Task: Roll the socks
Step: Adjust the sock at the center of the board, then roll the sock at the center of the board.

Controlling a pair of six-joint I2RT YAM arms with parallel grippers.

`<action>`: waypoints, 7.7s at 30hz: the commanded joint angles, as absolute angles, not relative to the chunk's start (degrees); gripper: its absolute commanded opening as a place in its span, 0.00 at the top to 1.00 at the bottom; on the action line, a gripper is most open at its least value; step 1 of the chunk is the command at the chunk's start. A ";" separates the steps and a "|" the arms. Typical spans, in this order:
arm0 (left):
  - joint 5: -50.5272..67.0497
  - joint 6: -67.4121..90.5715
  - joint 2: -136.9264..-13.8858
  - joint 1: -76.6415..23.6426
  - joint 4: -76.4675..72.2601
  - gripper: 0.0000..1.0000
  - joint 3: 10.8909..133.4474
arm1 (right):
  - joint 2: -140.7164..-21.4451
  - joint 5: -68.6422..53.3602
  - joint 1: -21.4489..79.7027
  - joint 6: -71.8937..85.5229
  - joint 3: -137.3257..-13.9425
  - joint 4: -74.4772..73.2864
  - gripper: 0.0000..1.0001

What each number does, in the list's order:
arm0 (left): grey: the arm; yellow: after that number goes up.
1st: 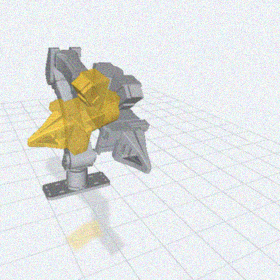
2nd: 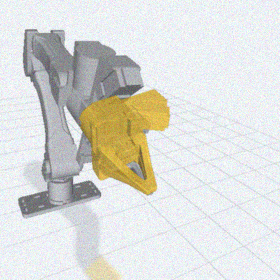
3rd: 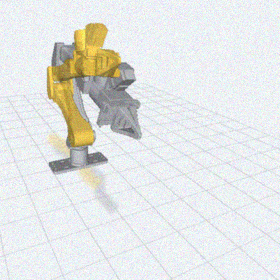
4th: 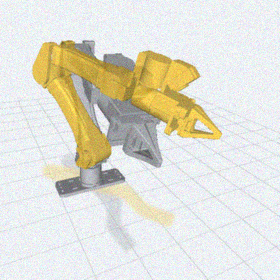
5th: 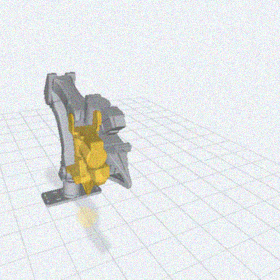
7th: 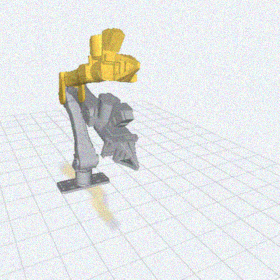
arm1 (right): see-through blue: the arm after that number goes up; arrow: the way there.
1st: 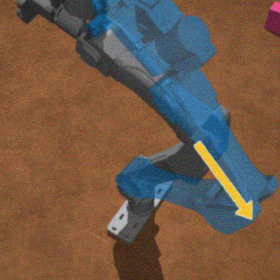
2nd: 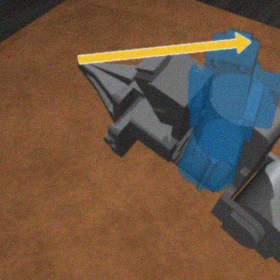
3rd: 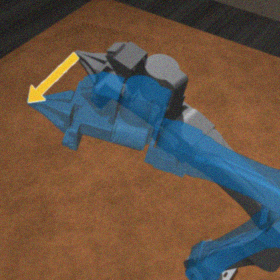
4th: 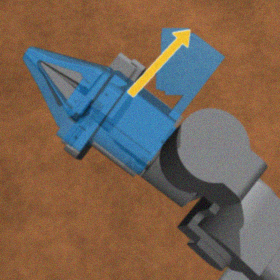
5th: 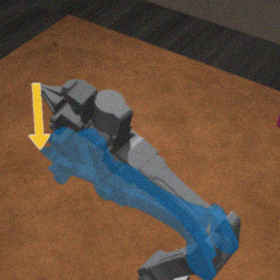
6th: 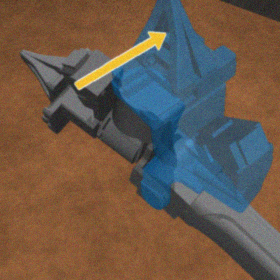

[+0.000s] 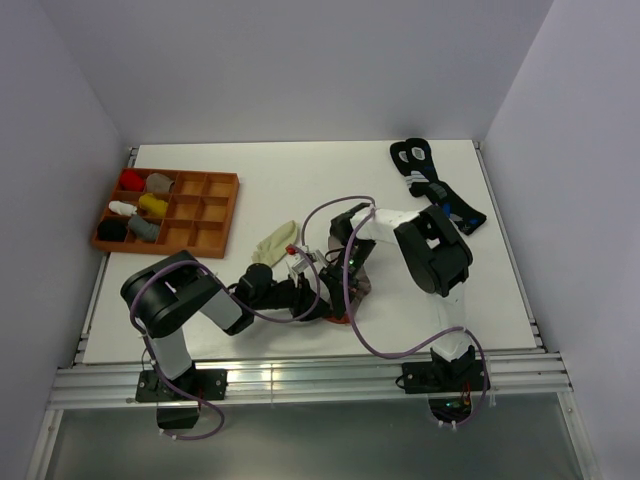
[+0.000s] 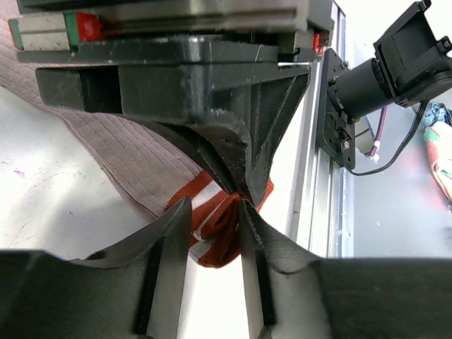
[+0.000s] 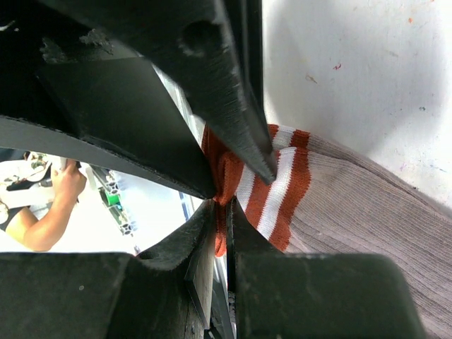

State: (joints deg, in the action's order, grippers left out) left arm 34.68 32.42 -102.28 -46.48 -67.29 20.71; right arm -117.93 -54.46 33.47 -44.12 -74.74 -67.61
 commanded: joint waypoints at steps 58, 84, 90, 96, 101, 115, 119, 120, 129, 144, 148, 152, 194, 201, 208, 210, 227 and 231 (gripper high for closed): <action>-1.76 48.61 -85.61 -62.31 -16.26 1.00 35.07 | -117.33 -9.58 33.13 -13.89 -82.26 -40.25 0.72; 9.31 57.48 -99.93 -59.15 -9.84 1.00 42.98 | -108.38 -4.40 31.73 -4.84 -82.01 -35.60 0.68; 12.03 59.06 -98.61 -57.31 -8.97 1.00 41.22 | -102.40 -5.62 27.26 -4.66 -78.06 -33.75 0.67; 17.91 58.98 -98.70 -53.71 -5.72 1.00 41.83 | -91.17 -11.42 23.56 -14.21 -69.54 -33.93 0.68; 23.02 57.57 -99.67 -50.55 -0.19 1.00 45.43 | -79.04 -16.78 23.47 -27.14 -55.76 -30.95 0.68; 29.53 56.34 -104.50 -47.29 11.16 1.00 53.26 | -63.98 -21.80 41.48 -38.05 -39.47 -25.40 0.62; 30.93 56.95 -105.99 -47.20 9.94 1.00 53.62 | -63.81 -21.71 44.29 -39.98 -38.06 -24.26 0.64; 31.55 57.56 -106.52 -47.11 9.58 1.00 53.53 | -63.90 -21.80 45.08 -40.08 -37.97 -24.08 0.64; 32.43 58.62 -108.02 -46.41 7.39 1.00 53.35 | -68.81 -21.27 49.65 -41.40 -36.83 -21.98 0.65; 32.17 57.48 -108.63 -45.79 8.53 1.00 54.85 | -75.41 -17.05 54.67 -41.49 -36.30 -17.93 0.66; 32.34 57.74 -108.54 -45.70 7.91 1.00 54.41 | -76.81 -15.74 54.76 -40.61 -36.39 -16.79 0.73; 32.26 58.53 -107.58 -45.70 6.77 1.00 53.35 | -77.26 -15.82 54.76 -40.08 -35.51 -16.26 0.83; -7.64 41.50 -82.80 -62.48 -29.00 0.61 29.01 | -118.56 -46.58 31.99 -55.19 -73.20 -69.86 0.96; -6.77 32.88 -82.61 -63.54 -33.13 0.57 28.30 | -121.11 -47.29 31.82 -54.58 -77.52 -71.98 0.96; -1.68 28.66 -86.65 -63.54 -37.70 0.56 28.39 | -122.08 -47.37 31.90 -53.44 -78.57 -72.16 0.96; -0.53 29.09 -87.45 -63.54 -38.76 0.55 28.30 | -122.69 -47.37 31.90 -53.09 -78.75 -72.25 0.96; 1.76 30.67 -94.92 -63.54 -42.01 0.56 28.74 | -122.52 -47.46 31.29 -52.47 -77.70 -70.67 0.96; 1.58 31.90 -96.32 -63.54 -42.27 0.61 28.74 | -121.64 -47.11 31.11 -52.21 -76.91 -69.87 0.97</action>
State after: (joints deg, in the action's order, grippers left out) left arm 0.78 31.16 -94.83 -63.42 -39.94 28.29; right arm -122.78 -47.57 31.73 -52.01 -77.14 -71.46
